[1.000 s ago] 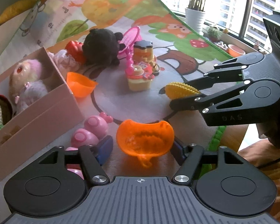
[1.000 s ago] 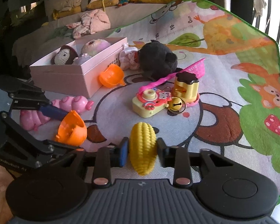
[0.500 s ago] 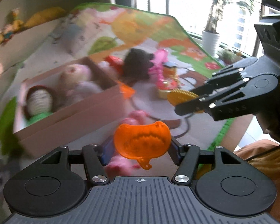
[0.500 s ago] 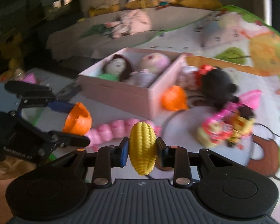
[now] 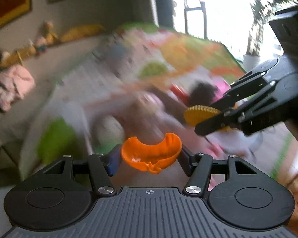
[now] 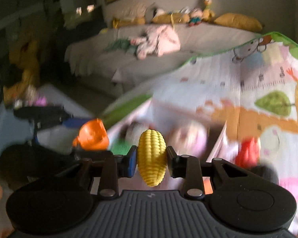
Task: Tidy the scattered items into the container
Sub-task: 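Carry the orange cup and corn toy into the box and open both grippers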
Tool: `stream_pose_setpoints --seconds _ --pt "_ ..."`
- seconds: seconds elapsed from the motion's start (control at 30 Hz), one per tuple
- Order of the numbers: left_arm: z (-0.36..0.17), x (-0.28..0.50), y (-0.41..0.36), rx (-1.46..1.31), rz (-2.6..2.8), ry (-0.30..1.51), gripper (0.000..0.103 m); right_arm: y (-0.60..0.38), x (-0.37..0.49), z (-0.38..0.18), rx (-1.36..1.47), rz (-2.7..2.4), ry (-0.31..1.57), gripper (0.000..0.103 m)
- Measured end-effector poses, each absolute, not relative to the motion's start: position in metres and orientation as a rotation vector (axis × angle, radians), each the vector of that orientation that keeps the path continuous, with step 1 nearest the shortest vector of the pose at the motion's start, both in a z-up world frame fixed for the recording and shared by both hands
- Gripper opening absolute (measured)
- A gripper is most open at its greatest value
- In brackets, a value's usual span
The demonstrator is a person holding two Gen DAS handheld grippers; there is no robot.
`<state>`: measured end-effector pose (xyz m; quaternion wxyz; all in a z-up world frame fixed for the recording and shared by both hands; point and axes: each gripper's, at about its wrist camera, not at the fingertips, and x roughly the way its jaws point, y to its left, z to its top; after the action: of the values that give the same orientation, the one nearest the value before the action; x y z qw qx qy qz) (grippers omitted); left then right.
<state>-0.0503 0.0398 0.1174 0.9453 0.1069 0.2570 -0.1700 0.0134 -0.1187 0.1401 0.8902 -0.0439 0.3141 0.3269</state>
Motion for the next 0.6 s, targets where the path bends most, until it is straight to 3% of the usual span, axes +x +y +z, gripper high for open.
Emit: stream_pose_setpoints --seconds 0.2,0.33,0.4,0.6 --pt "0.130 0.047 0.050 0.210 -0.290 0.472 0.065 -0.084 0.105 0.122 -0.043 0.656 0.666 0.031" --pt "0.110 0.094 0.057 0.192 -0.270 0.547 0.067 -0.093 0.126 0.100 0.014 0.658 0.694 0.032" --pt "0.106 0.092 0.065 0.138 -0.275 0.577 0.071 -0.109 0.125 0.099 0.040 0.652 0.666 0.037" --pt "0.104 0.057 0.065 0.144 -0.301 0.571 0.082 -0.165 0.105 0.098 0.051 0.549 0.619 0.037"
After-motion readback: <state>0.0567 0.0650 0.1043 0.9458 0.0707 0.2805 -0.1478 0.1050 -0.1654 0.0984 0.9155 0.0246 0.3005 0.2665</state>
